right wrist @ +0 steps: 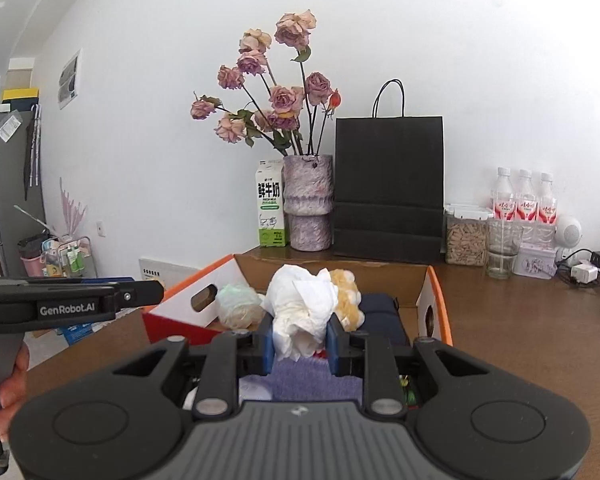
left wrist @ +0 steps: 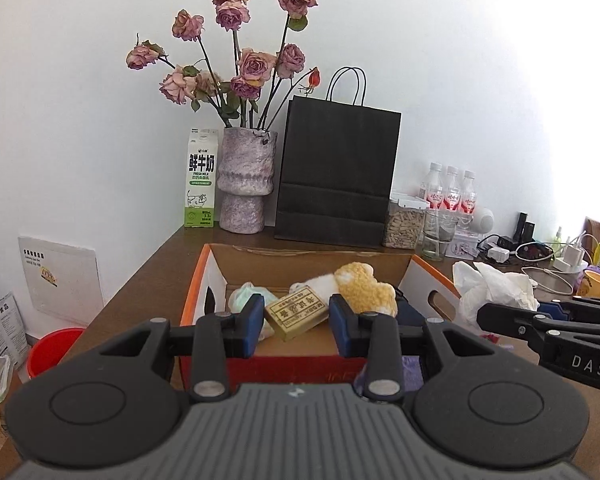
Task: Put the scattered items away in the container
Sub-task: 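Carry the soap bar and tissue into the box and open both tools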
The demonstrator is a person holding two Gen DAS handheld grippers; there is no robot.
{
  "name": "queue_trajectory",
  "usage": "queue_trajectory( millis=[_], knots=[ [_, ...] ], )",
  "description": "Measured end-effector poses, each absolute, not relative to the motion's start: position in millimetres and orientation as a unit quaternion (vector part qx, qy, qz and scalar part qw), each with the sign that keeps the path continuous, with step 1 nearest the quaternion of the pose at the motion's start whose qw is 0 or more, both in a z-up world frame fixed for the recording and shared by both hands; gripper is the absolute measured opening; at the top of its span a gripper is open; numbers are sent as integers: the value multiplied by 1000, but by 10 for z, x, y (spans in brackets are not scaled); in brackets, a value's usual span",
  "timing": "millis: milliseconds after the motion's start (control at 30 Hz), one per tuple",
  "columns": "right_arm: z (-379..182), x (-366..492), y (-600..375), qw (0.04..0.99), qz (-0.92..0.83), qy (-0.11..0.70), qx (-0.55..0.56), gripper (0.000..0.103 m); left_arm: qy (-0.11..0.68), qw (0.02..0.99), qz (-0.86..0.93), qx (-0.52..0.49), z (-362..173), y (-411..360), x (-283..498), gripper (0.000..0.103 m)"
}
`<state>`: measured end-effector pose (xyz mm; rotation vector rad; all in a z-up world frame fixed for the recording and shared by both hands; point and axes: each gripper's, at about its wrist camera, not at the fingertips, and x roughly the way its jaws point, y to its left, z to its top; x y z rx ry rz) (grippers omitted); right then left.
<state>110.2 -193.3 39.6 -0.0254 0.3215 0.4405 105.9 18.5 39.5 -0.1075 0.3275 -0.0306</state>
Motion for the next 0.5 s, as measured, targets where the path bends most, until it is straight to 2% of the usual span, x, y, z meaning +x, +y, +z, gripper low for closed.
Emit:
queue_trajectory(
  millis=[233, 500],
  knots=[
    [428, 1694, -1759, 959, 208, 194, -15, 23, 187, 981, -9, -59, 453, 162, 1629, 36],
    [165, 2152, -1563, 942, 208, 263, -4, 23, 232, 971, -4, -54, 266, 90, 2019, 36]
  ],
)
